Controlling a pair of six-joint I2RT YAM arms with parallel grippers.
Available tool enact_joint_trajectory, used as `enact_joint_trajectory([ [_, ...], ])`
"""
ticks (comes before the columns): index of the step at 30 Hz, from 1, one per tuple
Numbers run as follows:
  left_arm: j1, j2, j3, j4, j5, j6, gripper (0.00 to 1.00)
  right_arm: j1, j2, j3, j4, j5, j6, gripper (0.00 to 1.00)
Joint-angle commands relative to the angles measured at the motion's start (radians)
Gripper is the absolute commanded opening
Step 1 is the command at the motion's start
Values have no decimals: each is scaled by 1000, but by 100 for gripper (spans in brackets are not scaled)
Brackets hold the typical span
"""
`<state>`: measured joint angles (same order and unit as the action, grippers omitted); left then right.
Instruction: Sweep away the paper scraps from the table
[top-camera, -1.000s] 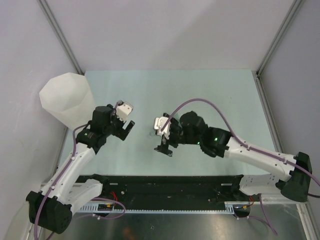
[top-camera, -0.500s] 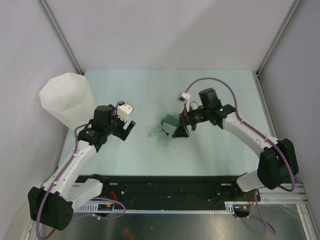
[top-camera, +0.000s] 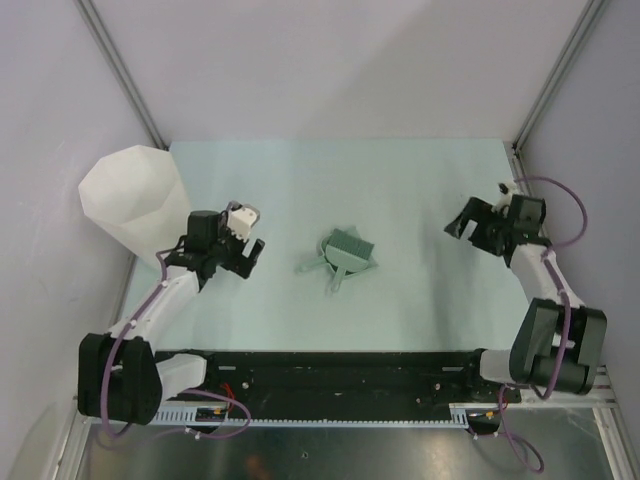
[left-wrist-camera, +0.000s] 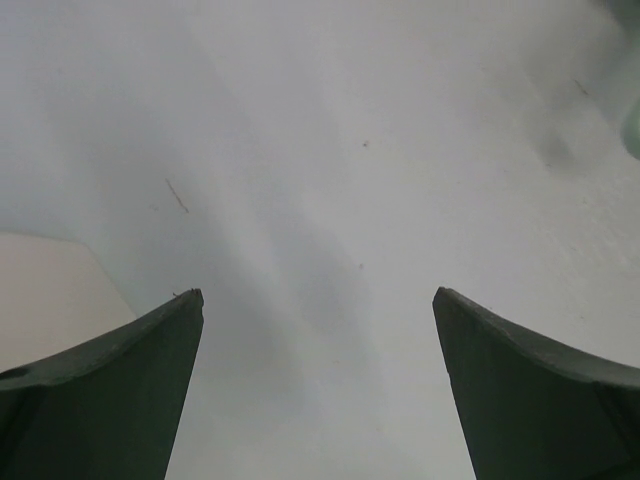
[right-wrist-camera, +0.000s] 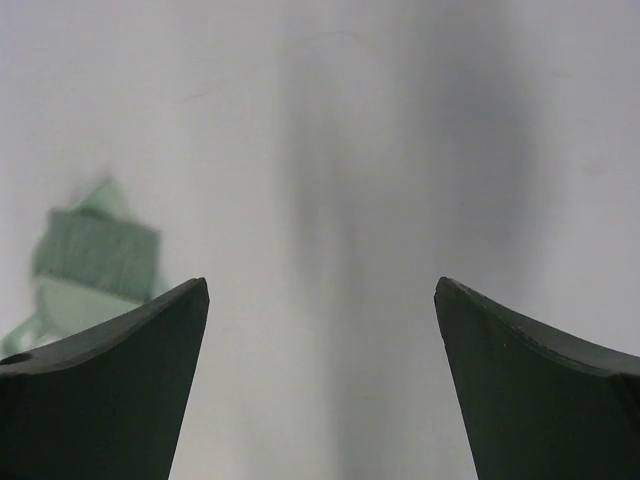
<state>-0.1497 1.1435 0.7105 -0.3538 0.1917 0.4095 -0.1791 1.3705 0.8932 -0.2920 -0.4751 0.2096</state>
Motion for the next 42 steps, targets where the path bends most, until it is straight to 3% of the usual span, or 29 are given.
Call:
enact_joint_trajectory([
  [1,35,21,-74,301,14,-21,100,-19,-160,-175,398,381,86,100],
  [6,35,21,-253,723,11,-159,100,71,-168,-460,811,582,21,100],
  [10,35,70,-367,992,-69,-276,100,176,-50,-585,1153,746,-134,99],
  [12,35,90,-368,1058,-75,-290,100,208,1,-681,1399,703,-144,100],
  [15,35,64,-416,1150,-55,-270,100,208,130,-740,1618,670,-167,100],
  [17,45,42,-445,1191,-60,-276,100,196,67,-714,1477,640,-156,100],
  [18,53,36,-457,1211,-60,-281,100,187,88,-723,1561,594,-159,100],
  [20,79,21,-503,1292,-55,-288,100,187,90,-728,1567,563,-154,99],
  [21,85,39,-541,1372,-41,-288,100,158,76,-720,1501,540,-154,100],
  [22,93,70,-639,1606,-41,-287,100,155,82,-717,1508,527,-154,100],
  [23,93,112,-684,1729,-38,-284,100,153,99,-718,1531,517,-157,100],
  [25,93,219,-701,1880,-41,-291,100,153,90,-711,1507,503,-164,100],
  [28,95,180,-655,1727,-43,-288,100,151,96,-701,1501,498,-165,100],
  [32,95,196,-609,1670,-64,-299,100,144,99,-665,1449,462,-168,100],
  [42,96,191,-605,1658,-71,-302,100,135,105,-636,1392,434,-168,100],
])
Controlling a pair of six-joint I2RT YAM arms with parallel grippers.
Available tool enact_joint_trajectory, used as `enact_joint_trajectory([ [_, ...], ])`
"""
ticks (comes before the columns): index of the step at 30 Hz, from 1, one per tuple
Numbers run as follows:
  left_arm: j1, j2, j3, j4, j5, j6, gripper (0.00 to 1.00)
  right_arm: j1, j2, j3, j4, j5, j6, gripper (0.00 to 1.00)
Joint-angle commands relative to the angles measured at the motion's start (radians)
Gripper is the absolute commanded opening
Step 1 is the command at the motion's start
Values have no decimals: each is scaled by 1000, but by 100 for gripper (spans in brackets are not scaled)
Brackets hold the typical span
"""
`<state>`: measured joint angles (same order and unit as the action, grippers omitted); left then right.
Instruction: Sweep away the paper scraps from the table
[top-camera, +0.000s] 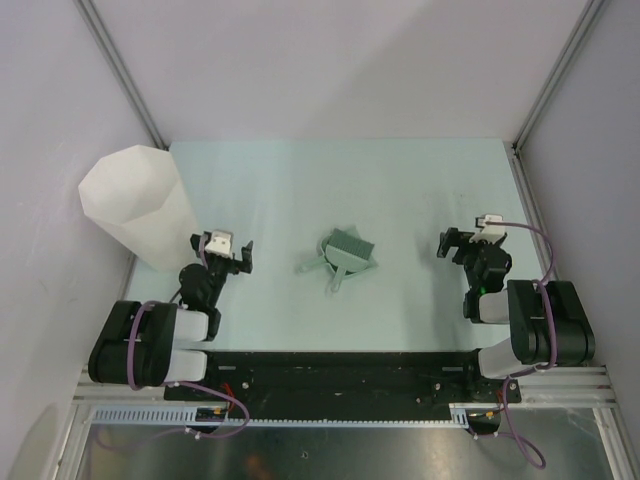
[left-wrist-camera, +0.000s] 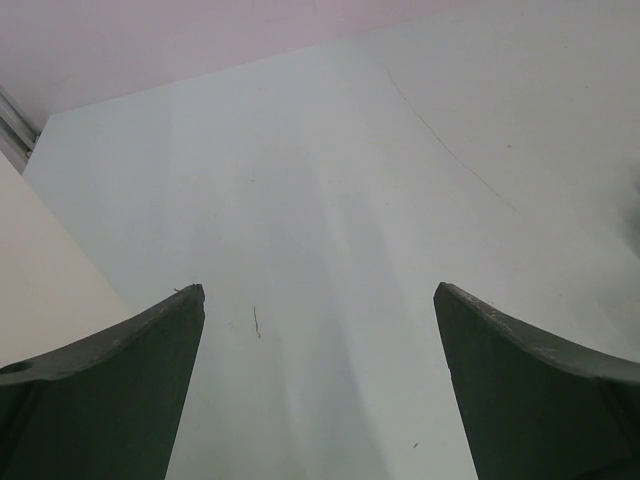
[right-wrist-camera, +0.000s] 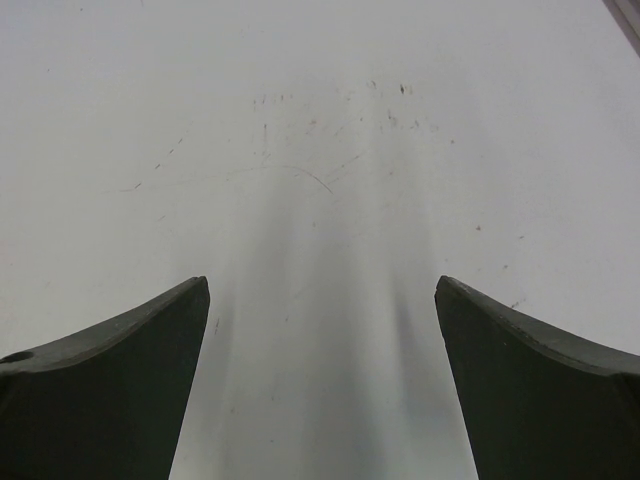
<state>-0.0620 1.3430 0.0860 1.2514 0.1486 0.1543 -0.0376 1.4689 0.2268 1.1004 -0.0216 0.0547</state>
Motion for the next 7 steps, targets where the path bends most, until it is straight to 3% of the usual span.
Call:
enact_joint_trajectory([
  [1,8,-8,21,52,-27,-47,100,-7,7,31,-4,-18,-12,100],
  [3,8,-4,26,49,-30,-47,100,-7,8,34,-8,-17,-10,100],
  [7,5,-2,72,-35,-180,-102,100,-7,8,37,-11,-18,-9,100],
])
